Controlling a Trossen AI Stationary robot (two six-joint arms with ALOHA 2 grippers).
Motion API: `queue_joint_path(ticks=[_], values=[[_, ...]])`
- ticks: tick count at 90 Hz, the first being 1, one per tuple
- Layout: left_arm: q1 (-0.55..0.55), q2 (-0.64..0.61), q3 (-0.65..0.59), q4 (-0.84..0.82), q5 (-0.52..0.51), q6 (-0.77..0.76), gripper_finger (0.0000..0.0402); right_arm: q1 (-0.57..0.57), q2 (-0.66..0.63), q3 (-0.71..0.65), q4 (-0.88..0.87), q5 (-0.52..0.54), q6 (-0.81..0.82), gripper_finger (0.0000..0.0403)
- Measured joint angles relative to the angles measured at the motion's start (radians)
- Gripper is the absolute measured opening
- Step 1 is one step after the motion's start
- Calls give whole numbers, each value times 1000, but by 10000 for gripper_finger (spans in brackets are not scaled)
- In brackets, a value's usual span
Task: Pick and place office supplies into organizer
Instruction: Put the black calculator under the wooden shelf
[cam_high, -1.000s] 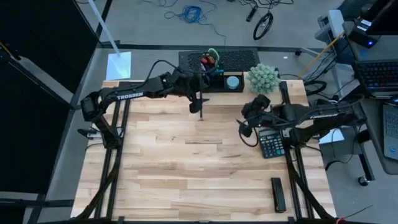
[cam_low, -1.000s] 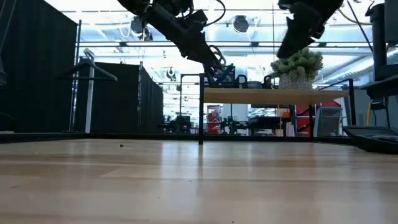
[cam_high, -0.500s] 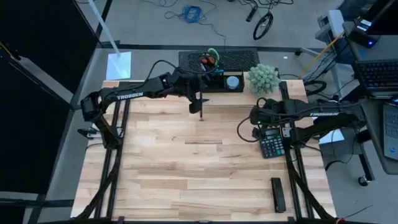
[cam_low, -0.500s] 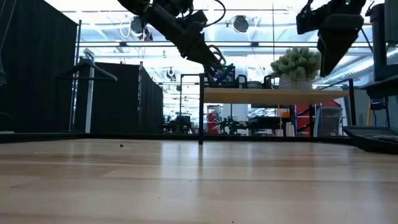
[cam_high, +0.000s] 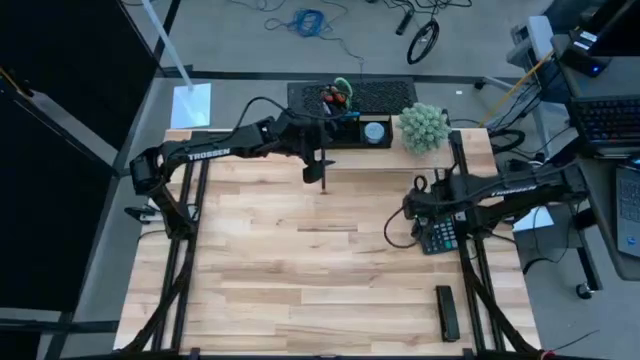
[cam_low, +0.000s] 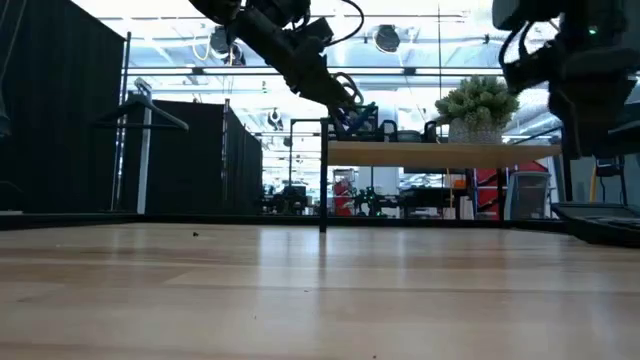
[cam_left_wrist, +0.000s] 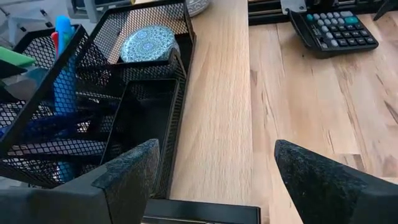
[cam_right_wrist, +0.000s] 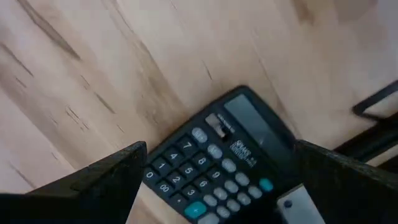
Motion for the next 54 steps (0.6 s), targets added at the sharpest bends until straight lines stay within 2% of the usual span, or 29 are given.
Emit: queue_joint_path(ticks=[17,29,41,54], values=[[0,0,0,0,0,0,309,19,1,-40,0,-47,234,384],[0,0,0,1,0,0,309,19,1,-37,7,-27,409,384],[0,0,0,2,0,0,309,19,1,-37,17,5,455,384],[0,0,0,2,0,0,309,19,7,-37,125,5,485,384]])
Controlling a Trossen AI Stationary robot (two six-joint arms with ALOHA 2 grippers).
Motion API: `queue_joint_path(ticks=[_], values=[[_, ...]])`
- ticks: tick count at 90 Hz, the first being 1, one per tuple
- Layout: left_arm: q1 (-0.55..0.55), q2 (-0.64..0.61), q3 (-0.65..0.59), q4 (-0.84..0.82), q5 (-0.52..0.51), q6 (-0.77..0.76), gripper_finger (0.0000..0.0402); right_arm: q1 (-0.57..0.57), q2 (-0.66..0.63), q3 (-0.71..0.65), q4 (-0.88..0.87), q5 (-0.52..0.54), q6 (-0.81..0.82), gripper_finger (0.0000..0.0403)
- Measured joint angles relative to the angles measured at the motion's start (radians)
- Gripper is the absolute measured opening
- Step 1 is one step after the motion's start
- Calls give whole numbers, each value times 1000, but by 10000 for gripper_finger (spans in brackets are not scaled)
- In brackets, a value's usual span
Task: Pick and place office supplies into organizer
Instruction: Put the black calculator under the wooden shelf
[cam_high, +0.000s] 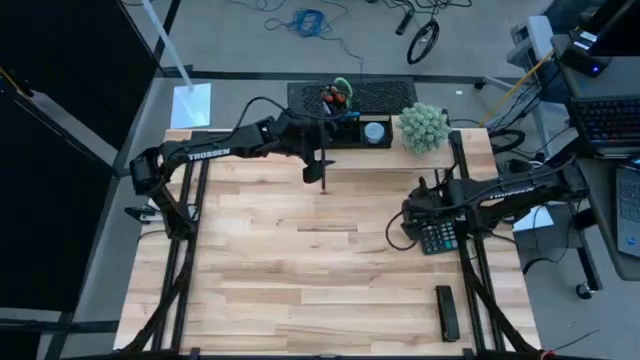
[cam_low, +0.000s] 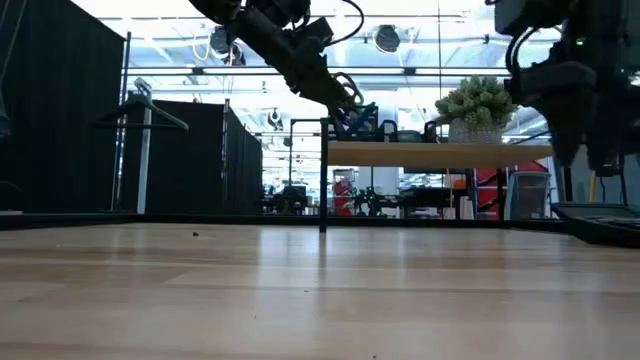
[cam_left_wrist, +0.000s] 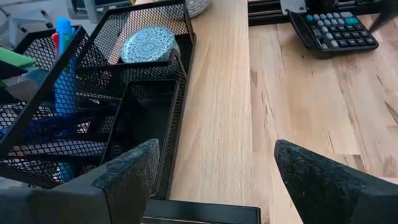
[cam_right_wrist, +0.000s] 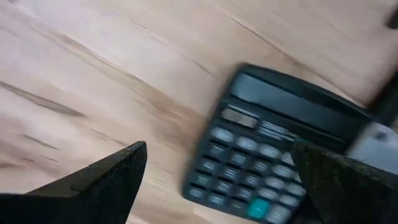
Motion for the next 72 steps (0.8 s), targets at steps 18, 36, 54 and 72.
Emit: queue_joint_path(ticks=[18,36,54,72], values=[[-1,0,0,7,0,0,309,0,80,-13,-3,3,87,384],[-9,0,0,9,0,0,309,0,158,-55,47,-1,135,384],[-11,0,0,14,0,0,309,0,184,-82,99,-4,143,384],[-11,0,0,14,0,0,309,0,184,-136,158,-3,160,384]])
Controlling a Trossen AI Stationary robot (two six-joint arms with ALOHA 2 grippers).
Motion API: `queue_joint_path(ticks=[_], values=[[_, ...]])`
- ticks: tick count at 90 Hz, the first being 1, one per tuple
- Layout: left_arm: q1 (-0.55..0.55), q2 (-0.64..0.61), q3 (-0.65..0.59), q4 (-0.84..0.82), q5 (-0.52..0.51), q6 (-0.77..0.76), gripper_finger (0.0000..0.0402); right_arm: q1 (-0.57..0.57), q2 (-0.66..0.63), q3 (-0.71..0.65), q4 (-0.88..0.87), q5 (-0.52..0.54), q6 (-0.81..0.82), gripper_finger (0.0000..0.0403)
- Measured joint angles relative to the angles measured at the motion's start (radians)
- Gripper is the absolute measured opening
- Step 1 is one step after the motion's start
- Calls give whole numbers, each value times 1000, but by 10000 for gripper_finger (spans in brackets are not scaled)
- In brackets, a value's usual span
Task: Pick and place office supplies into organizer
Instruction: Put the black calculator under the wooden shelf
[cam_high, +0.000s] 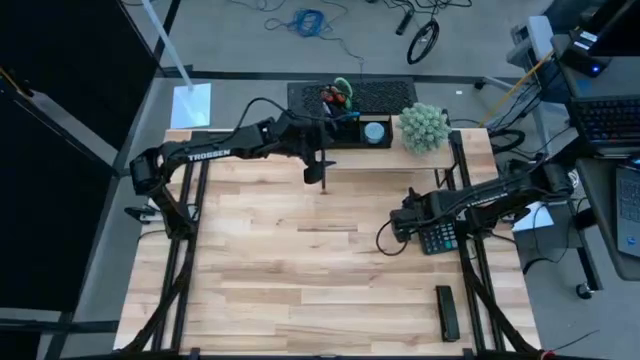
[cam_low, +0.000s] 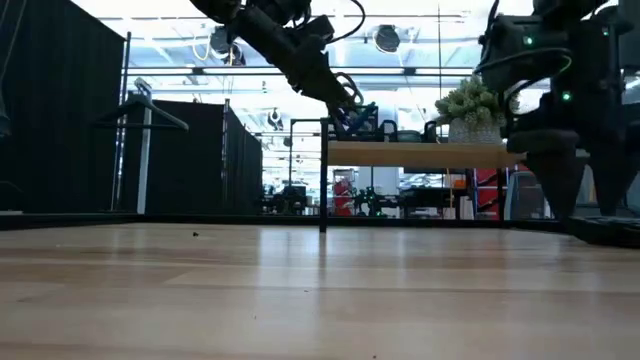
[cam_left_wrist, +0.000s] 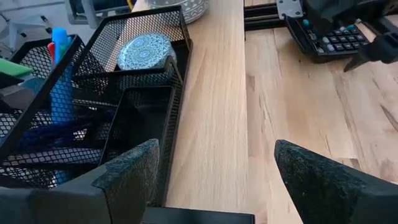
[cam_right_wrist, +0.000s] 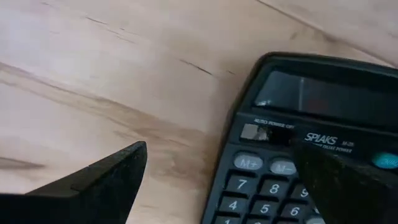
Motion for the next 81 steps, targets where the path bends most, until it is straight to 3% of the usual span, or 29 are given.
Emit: queue_joint_path(ticks=[42,81], values=[[0,0,0,5,0,0,309,-1,-3,-10,144,57,-2,384],[0,0,0,6,0,0,309,-16,1,-15,453,123,-97,384]])
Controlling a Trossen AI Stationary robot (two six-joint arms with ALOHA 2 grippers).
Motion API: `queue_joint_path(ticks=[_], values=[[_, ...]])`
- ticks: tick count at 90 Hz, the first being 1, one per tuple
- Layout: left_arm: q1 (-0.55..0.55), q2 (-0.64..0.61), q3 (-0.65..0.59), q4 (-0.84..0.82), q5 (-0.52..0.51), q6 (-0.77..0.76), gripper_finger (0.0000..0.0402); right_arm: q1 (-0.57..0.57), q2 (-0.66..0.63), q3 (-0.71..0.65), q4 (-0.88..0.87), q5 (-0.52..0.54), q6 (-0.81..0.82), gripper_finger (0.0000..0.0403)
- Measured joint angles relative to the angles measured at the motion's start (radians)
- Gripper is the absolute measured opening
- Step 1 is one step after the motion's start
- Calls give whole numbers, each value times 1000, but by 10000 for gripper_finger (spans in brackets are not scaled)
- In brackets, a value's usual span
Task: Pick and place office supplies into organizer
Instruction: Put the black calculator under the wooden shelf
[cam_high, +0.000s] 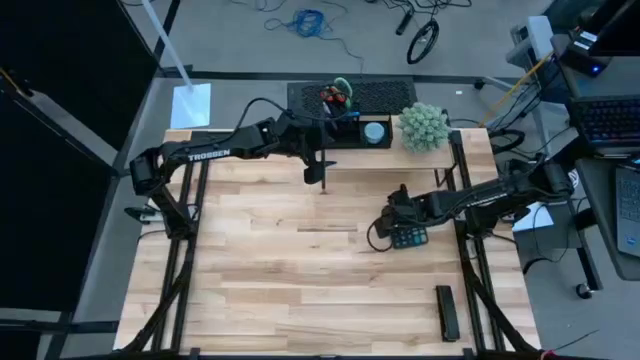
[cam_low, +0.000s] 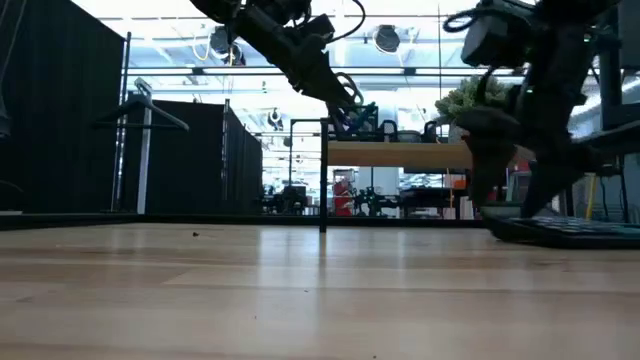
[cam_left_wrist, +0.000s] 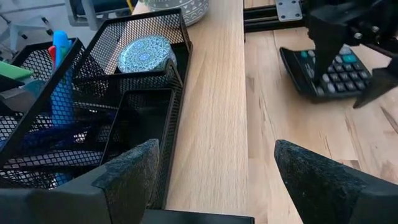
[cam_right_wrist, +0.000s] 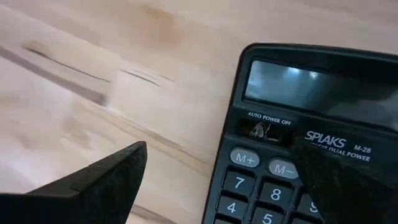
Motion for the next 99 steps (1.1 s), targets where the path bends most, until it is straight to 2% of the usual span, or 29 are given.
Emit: queue_joint_path(ticks=[11,20,30,43,51,59,69,83,99], values=[[0,0,0,0,0,0,309,0,1,1,79,0,-90,384],[0,0,0,0,-1,0,309,11,-4,13,56,10,-105,384],[0,0,0,2,-30,0,309,61,-16,35,-4,73,-92,384],[0,0,0,2,-53,0,309,188,-17,40,-80,212,5,384],[0,0,0,3,-53,0,309,280,-1,41,-141,320,122,384],[0,0,0,6,-54,0,309,341,33,41,-198,370,236,384],[0,0,0,9,-55,0,309,375,99,41,-219,381,313,384],[0,0,0,10,-56,-1,309,382,191,41,-167,377,313,384],[0,0,0,3,-56,-2,309,380,228,43,-143,390,312,384]])
